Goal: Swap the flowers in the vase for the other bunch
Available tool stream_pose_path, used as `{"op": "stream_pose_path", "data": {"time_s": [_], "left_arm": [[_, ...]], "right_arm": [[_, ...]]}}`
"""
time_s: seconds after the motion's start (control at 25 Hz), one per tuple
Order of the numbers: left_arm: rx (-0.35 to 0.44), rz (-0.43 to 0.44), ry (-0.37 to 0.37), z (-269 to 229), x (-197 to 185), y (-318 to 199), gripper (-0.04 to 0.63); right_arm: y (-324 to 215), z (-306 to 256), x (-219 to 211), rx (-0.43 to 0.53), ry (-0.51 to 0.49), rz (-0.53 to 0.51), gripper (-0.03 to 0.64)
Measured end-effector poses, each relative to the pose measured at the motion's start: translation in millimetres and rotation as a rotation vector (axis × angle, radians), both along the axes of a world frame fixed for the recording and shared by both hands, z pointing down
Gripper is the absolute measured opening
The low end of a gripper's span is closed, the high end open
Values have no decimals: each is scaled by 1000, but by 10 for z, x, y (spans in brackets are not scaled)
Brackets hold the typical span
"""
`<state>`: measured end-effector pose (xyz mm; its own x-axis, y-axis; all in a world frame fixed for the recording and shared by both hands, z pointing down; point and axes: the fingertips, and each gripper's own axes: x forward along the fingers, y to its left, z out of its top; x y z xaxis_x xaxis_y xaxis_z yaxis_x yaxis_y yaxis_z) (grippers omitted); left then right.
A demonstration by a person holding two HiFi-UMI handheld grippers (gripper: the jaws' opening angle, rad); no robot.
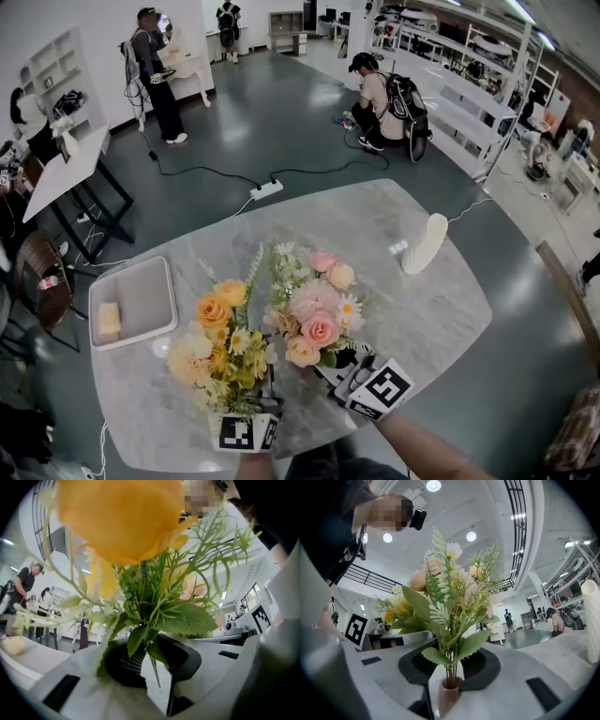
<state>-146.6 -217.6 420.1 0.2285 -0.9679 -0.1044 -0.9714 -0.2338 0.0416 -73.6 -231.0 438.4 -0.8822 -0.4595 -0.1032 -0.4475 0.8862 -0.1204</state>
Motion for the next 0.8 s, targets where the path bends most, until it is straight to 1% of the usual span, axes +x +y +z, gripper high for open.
{"op": "stream_pose_path", "data": {"time_s": [0.16,0.36,0.56,0.8], "left_arm": [[0,1,1,35,-33,-13,81],[0,3,4,42,-35,-11,81],[-10,3,7,0,64,-5,81],[-19,2,14,-14,-53,66,81]], "right_arm": [[-16,28,-35,2,5,-1,104],[12,47,-35,7,19,-5,127],[45,37,49,22,65,-13,167],[142,81,-54,45,125,-10,202]]}}
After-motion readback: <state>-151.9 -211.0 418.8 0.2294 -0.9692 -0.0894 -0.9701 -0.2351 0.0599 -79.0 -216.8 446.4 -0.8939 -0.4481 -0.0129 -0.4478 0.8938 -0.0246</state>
